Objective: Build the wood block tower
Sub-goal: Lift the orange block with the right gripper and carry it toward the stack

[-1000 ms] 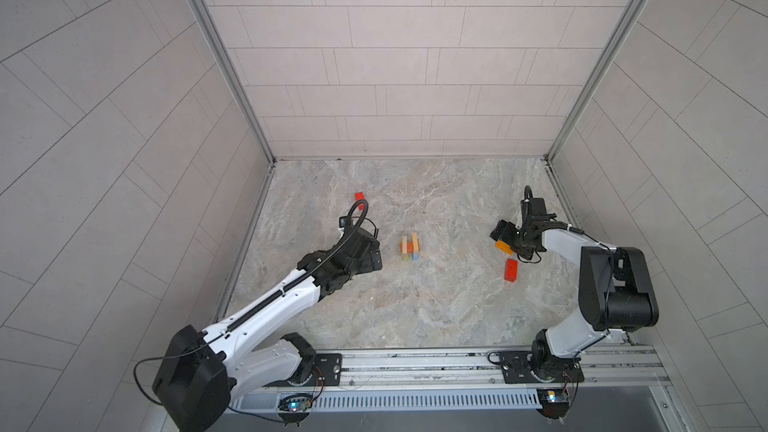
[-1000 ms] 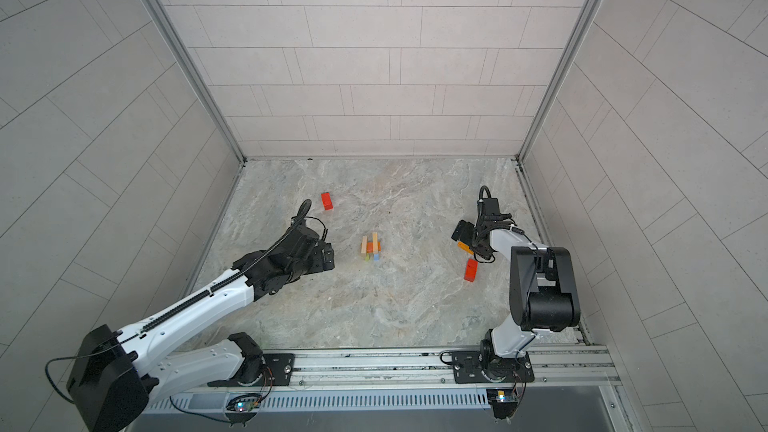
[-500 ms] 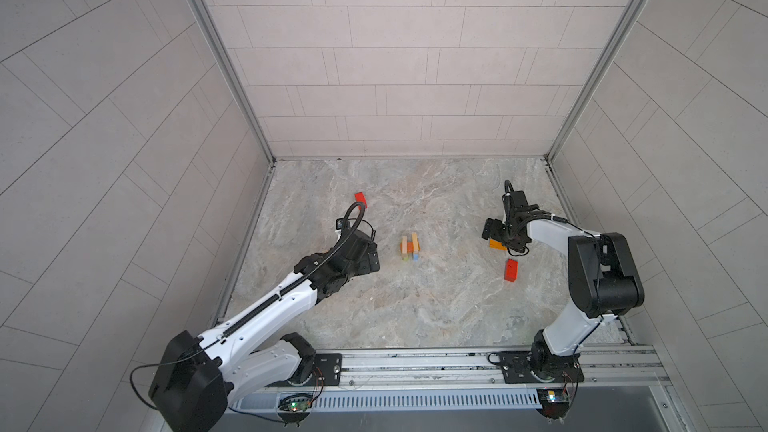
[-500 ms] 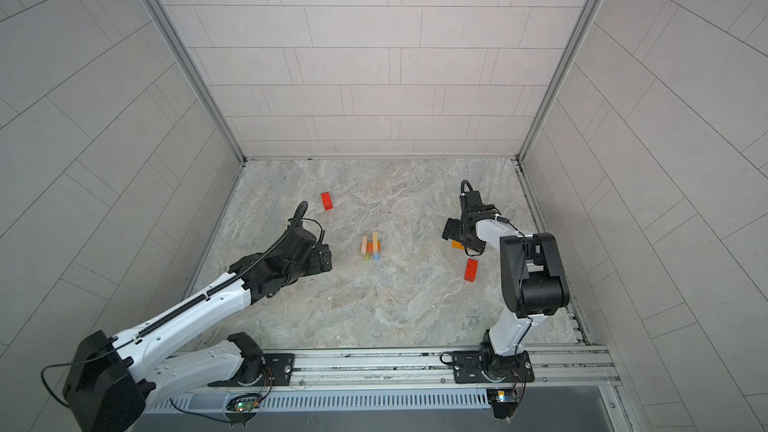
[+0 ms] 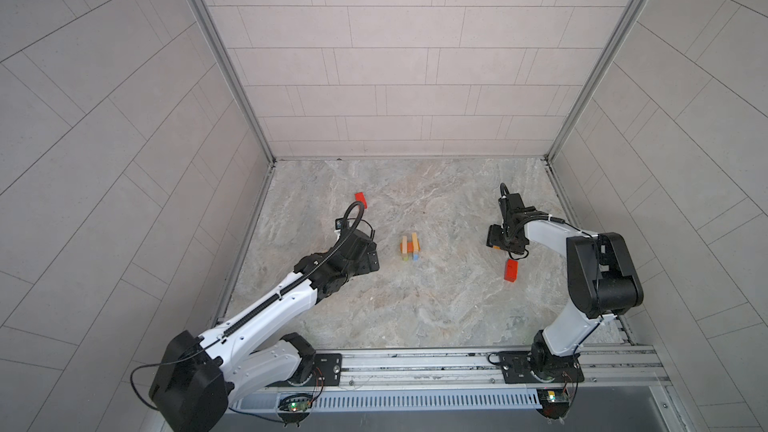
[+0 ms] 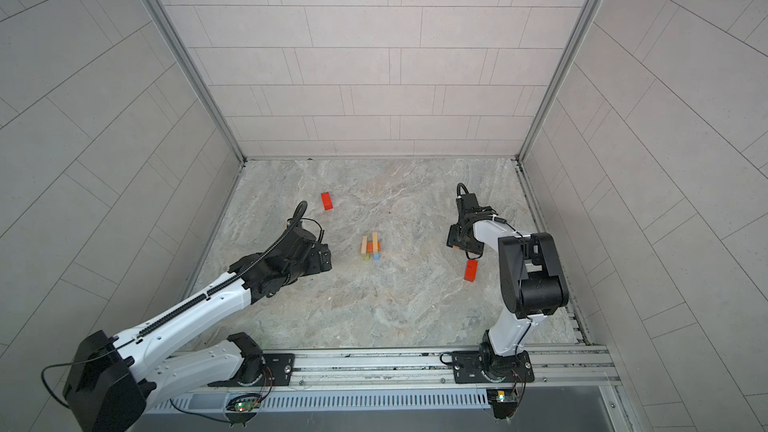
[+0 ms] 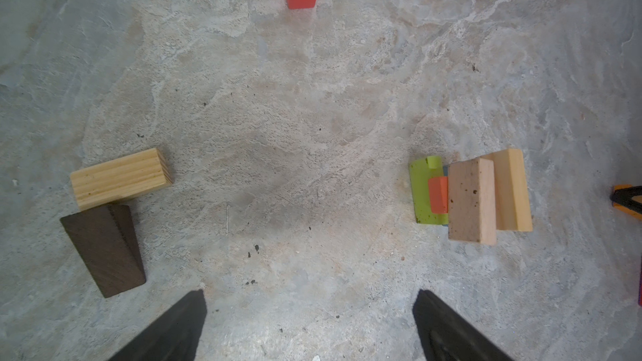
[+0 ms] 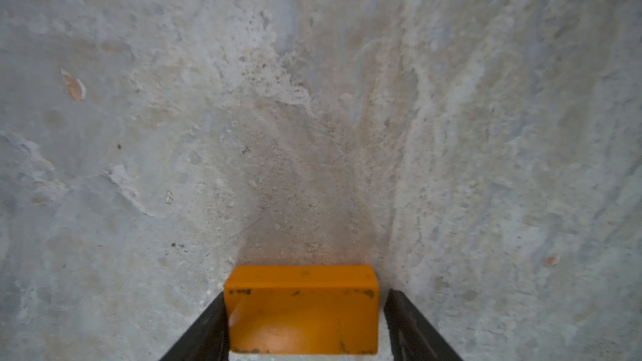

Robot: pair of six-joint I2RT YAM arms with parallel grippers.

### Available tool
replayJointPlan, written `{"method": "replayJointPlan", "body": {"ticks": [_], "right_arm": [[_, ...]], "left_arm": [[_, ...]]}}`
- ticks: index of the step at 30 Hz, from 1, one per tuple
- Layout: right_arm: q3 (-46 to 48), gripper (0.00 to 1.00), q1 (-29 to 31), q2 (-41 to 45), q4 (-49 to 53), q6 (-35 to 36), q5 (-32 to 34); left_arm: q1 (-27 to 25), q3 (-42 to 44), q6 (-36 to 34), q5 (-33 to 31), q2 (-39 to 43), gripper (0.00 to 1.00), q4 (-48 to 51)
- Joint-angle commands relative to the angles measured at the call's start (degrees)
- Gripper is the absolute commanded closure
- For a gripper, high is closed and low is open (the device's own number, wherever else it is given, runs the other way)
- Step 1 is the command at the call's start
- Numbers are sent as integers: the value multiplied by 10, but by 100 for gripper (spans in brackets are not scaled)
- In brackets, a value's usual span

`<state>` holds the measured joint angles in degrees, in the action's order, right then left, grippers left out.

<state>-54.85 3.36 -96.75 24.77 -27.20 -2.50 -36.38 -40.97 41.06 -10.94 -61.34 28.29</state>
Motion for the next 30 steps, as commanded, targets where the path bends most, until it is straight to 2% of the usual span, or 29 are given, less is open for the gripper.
{"method": "replayJointPlan", "body": {"ticks": [1, 7, 12, 20, 30], "right_arm": [[3, 36, 3, -4, 19, 1, 13], [-3, 47, 7, -5, 25, 4, 14], [-12, 50, 19, 11, 44, 8, 14], [-73, 50, 71, 44, 133, 29, -1], [-155, 50, 178, 70, 208, -5, 13]], "left_arm": [[2, 5, 2, -5, 4, 0, 3], [2, 0, 1, -7, 0, 0, 5], [2, -8, -4, -1, -4, 0, 8], [2, -20, -16, -20, 9, 0, 26], [5, -29, -5, -37, 7, 0, 61]]}}
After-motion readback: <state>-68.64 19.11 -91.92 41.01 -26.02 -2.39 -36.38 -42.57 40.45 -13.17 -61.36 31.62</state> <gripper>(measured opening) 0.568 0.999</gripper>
